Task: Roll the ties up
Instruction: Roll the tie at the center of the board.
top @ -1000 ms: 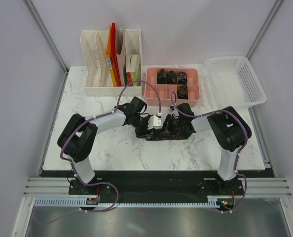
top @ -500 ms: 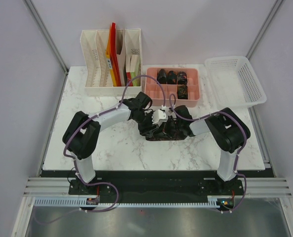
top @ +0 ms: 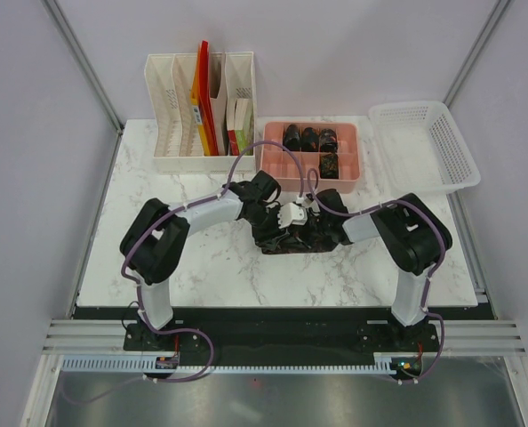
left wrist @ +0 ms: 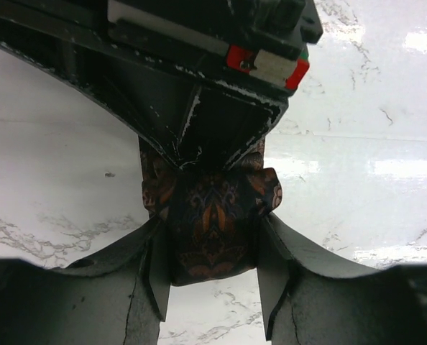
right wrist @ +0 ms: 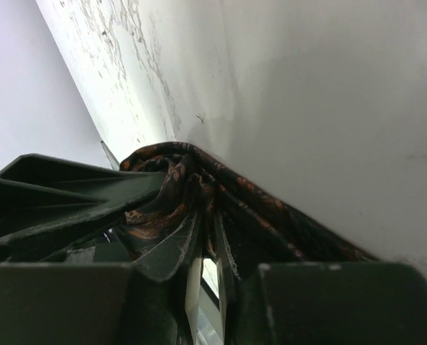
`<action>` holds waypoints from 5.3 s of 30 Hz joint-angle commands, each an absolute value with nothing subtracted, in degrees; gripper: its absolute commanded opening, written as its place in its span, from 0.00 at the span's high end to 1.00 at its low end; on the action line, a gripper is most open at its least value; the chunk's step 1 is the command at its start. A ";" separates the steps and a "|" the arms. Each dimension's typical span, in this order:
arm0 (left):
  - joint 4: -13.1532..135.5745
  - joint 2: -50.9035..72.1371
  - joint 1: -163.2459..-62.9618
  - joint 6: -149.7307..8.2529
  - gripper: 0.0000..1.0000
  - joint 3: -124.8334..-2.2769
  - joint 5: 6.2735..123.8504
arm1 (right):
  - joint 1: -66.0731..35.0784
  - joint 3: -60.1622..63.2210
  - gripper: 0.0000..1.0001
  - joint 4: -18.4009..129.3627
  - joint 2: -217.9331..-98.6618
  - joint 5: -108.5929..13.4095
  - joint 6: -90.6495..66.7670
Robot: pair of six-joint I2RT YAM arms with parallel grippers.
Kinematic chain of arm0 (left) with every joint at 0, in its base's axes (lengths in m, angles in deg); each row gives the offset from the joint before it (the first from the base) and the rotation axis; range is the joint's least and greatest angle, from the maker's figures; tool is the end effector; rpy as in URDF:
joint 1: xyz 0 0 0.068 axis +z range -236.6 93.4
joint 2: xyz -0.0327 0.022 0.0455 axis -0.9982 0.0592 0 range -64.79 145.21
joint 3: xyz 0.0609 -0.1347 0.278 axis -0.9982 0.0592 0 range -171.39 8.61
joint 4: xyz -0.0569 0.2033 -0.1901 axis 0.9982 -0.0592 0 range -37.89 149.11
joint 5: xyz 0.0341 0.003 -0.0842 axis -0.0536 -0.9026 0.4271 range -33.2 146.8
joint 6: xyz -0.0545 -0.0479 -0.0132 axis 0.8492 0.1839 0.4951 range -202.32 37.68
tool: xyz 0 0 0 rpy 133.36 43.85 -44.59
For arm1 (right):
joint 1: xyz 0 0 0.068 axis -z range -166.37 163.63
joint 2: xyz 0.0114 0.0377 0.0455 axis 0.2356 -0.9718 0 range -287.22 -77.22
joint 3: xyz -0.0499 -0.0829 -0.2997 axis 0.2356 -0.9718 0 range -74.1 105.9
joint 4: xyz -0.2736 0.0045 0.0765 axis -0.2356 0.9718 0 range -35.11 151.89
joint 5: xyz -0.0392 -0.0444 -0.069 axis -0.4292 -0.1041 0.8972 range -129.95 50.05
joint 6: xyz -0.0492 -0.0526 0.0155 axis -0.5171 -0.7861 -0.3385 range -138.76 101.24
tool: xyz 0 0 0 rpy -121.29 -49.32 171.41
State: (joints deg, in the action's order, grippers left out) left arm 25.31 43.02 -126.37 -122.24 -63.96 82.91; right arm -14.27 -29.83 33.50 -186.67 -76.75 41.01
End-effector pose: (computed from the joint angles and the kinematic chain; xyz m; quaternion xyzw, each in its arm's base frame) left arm 0.3015 -0.2859 0.1790 0.6453 0.7092 -0.2219 0.1775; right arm 0.3174 0.2098 0.0989 0.1205 0.8733 0.4673 0.0675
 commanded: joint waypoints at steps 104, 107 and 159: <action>49.35 30.22 -123.61 -138.30 0.06 -47.11 90.02 | -12.65 -20.58 1.00 59.81 -191.82 -73.88 20.36; 48.39 29.43 -123.61 -138.04 0.07 -46.93 92.91 | -12.82 -20.23 1.00 59.63 -192.09 -74.05 20.36; 18.94 54.12 -132.40 -121.87 0.68 -65.92 72.01 | -7.12 -23.74 0.72 52.34 -183.48 -82.13 29.50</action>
